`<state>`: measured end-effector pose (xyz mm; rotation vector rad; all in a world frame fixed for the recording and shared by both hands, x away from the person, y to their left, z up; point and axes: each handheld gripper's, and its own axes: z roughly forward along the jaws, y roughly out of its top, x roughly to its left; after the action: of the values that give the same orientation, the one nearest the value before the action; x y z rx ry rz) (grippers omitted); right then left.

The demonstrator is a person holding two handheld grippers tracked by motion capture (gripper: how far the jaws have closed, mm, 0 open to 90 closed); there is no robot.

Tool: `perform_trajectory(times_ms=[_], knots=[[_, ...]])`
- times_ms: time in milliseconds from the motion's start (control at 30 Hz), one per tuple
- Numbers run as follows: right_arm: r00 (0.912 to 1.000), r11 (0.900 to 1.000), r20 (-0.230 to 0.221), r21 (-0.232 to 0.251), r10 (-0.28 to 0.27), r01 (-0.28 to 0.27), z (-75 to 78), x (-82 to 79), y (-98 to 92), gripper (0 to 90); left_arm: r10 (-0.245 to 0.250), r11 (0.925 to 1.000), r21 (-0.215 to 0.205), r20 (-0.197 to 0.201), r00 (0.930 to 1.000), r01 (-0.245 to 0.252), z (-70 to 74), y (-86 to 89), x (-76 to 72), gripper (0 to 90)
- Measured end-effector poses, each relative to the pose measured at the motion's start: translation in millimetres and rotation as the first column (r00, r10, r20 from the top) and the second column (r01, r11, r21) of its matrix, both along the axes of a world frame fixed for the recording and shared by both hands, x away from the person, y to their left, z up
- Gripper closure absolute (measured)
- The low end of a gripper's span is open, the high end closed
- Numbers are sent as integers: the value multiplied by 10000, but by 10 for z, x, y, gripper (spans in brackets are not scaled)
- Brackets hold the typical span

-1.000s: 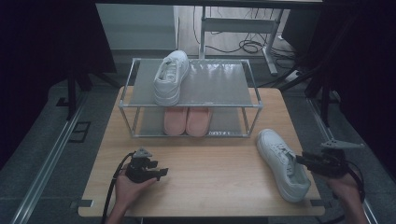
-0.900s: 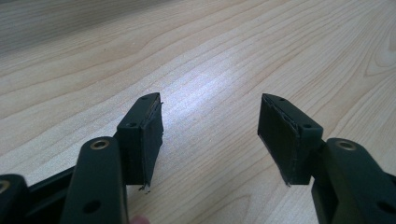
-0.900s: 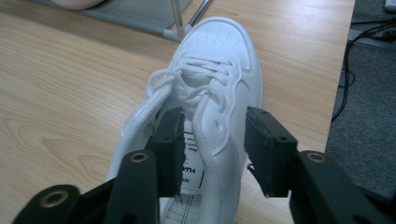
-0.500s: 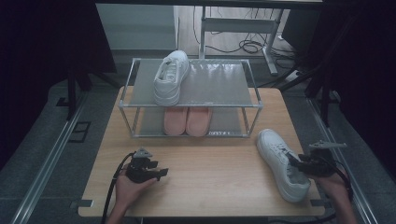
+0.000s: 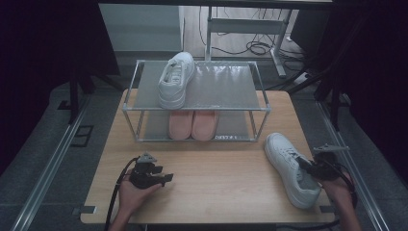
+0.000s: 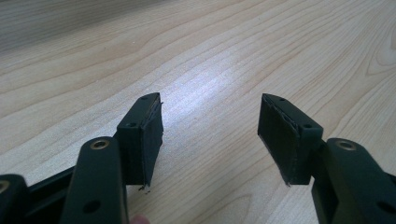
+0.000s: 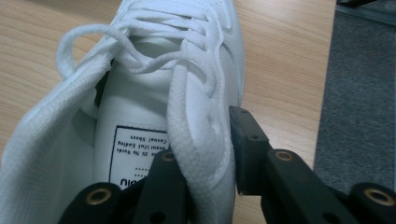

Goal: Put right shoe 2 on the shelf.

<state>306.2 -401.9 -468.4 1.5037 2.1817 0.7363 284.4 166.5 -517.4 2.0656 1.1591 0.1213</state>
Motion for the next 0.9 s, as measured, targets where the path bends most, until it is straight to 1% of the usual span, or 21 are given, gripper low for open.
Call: perform_trajectory(times_ms=[67, 200, 433, 700, 833, 900], knots=[[10000, 10000, 84, -27, -54, 54, -3, -2, -2, 785, 0, 10000, 9, -1, 10000, 0, 0, 0, 0, 406], [9998, 9997, 145, 216, -140, 137, -5, -9, -24, 799, 17, 10000, -5, -6, 10000, -17, 0, 1, 2, 406], [9993, 9990, 343, 424, -138, 123, 8, -16, -30, 811, 47, 10000, 11, -13, 10000, -47, -4, 8, 5, 407], [9980, 9993, 633, 369, -52, 29, 74, -46, 35, 816, 68, 10000, 4, -8, 10000, -68, -3, 9, 3, 406], [9966, 9996, 812, 269, 102, -125, 143, -104, 74, 817, 62, 10000, -1, 0, 10000, -62, -3, 13, 4, 406], [9960, 9993, 875, 294, 205, -231, 169, -135, 91, 817, 44, 10000, 6, 10, 10000, -44, -3, 12, 5, 406]])
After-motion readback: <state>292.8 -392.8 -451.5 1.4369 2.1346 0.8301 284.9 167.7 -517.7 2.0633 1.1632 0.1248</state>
